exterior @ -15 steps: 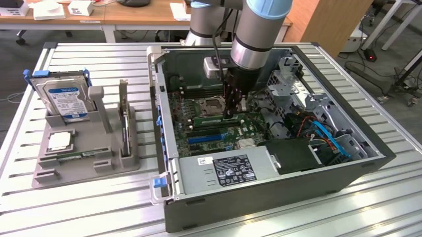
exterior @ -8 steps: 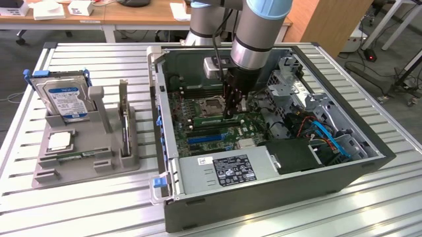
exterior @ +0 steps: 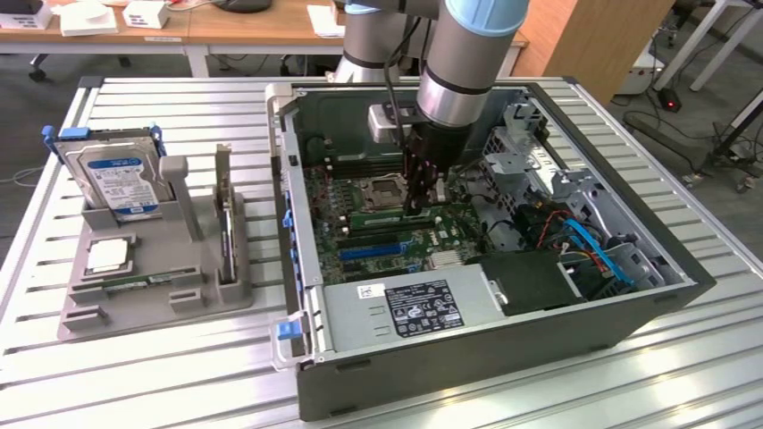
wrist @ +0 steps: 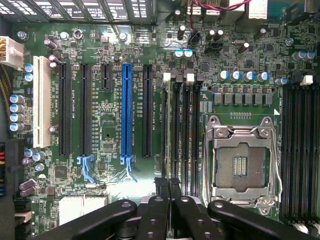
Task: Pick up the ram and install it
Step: 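Insert the ram into the slot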
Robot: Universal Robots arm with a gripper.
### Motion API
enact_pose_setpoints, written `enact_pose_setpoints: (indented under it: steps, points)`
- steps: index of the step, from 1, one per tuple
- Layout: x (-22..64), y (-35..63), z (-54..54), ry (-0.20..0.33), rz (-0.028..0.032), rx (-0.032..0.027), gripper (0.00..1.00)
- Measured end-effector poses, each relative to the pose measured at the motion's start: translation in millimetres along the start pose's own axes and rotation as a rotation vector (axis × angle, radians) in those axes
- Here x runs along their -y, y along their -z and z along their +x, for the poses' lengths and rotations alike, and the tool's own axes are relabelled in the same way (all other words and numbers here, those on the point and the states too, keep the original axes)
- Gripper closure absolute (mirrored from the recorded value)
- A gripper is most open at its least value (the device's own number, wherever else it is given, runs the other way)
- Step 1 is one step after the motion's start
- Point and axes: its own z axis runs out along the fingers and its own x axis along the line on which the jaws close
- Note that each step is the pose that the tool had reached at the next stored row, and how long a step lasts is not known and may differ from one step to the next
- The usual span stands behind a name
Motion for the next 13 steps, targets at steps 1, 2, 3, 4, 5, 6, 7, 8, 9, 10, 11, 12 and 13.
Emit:
enact_pose_setpoints:
  steps: [1, 2, 3, 4, 5, 6, 7, 8, 9, 10, 11, 12, 13]
  points:
    - [0.0, -0.1, 0.0, 0.0, -0.0001, -0.0001, 0.89]
    - [0.0, -0.6, 0.0, 0.0, 0.0001, 0.0003, 0.89]
    - [0.0, -0.6, 0.0, 0.0, 0.0, 0.0001, 0.89]
    - [0.0, -0.6, 0.0, 0.0, 0.0, 0.0001, 0.89]
    - [0.0, -0.6, 0.0, 0.0, -0.0001, 0.0, 0.89]
    - [0.0, -0.5, 0.0, 0.0, 0.0, 0.0, 0.89]
    - [0.0, -0.5, 0.0, 0.0, 0.0, 0.0, 0.89]
    - [0.0, -0.6, 0.0, 0.0, 0.0, 0.0, 0.89]
    - [0.0, -0.6, 0.0, 0.0, 0.0, 0.0, 0.89]
    - [0.0, -0.6, 0.0, 0.0, 0.0, 0.0, 0.89]
    - [0.0, -0.7, 0.1, 0.0, 0.0, -0.0002, 0.89]
    - [0.0, -0.8, 0.1, 0.0, -0.0001, -0.0001, 0.89]
    - [0.0, -0.8, 0.1, 0.0, -0.0001, -0.0001, 0.89]
